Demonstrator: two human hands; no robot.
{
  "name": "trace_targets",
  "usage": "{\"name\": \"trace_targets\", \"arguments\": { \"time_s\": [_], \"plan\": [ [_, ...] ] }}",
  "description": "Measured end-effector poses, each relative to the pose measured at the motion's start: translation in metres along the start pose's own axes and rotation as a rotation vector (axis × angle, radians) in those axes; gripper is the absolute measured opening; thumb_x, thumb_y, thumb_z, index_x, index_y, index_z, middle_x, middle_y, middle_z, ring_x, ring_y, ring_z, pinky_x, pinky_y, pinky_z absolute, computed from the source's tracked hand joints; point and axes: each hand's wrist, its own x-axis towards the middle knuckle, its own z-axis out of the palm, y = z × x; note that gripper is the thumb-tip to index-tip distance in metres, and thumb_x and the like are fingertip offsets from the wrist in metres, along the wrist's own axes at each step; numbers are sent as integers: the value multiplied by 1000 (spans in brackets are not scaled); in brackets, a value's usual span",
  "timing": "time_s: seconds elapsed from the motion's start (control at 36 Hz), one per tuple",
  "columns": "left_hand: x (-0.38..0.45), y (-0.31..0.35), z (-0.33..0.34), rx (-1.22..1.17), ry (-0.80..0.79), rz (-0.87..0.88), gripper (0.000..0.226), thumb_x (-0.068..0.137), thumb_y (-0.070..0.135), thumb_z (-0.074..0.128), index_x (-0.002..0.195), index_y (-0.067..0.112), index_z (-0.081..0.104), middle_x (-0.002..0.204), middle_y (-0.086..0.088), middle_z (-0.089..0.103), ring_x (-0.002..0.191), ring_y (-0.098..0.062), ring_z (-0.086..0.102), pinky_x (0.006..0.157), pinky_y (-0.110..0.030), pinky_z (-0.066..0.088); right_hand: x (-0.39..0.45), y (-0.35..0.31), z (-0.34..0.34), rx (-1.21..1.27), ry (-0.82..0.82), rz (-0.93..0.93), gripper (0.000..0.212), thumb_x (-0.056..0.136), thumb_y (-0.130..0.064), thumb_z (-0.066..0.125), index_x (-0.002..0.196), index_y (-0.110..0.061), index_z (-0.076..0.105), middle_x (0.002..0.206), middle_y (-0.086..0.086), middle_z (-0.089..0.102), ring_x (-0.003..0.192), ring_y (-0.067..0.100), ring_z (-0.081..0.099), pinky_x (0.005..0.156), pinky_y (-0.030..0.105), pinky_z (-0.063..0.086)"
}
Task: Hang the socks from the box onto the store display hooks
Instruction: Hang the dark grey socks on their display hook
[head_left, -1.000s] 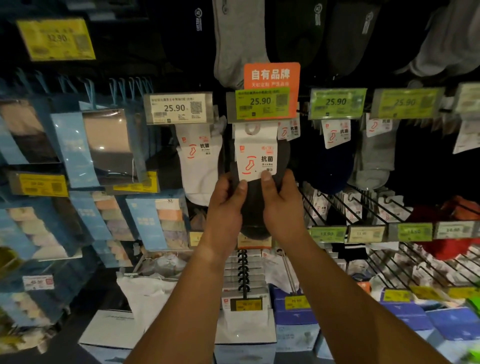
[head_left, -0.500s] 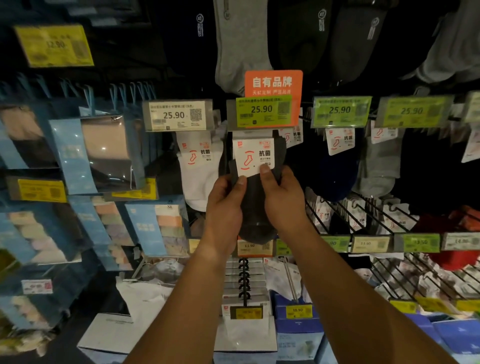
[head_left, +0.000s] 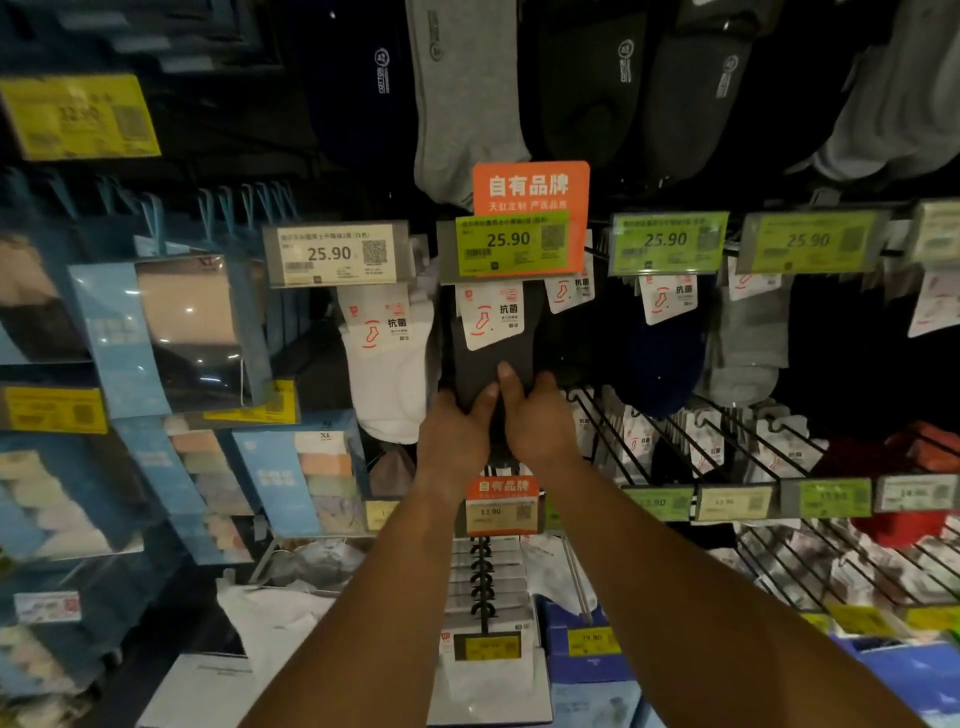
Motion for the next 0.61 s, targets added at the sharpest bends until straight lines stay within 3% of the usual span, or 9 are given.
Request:
{"name": "trace_targets", "arguments": {
  "time_s": [0.22,0.33,0.44,0.5,0.61],
  "plan": [
    [-6,-1,0,101,1,3,50,99,38,61,141,13,51,126,-13,65,112,-35,62,88,-34,50,-8,11,-1,-17,-35,30,48,100,-46,50,120,-2,53,115,14,65,105,30,62,70,23,36],
    [-14,-2,-6,214,-3,-9,44,99,39,60,127,6,55,122,-16,66,110,-35,62,77,-28,40,-12,15,-7,-80,-83,14,51,98,-50,49,121,-4,54,115,13,66,105,29,63,72,25,39],
    [-30,0,-14,330,163,45,47,93,39,69,123,5,55,119,-19,59,110,-36,58,89,-39,49,-22,24,-26,-147,-79,-7,50,97,-54,49,117,-8,54,104,7,63,102,27,62,73,25,37],
    [-38,5,-8,365,229,100,44,92,37,70,121,5,58,116,-19,59,109,-36,57,91,-43,50,-26,29,-43,-178,-38,-24,51,97,-52,51,120,-7,55,109,9,64,106,27,62,76,24,37],
    [-56,28,34,414,197,214,40,91,33,70,118,5,63,116,-20,64,110,-39,60,92,-44,51,-35,50,-96,-235,20,-45,49,96,-48,56,115,-3,56,113,17,63,106,34,61,87,31,47]
  ]
}}
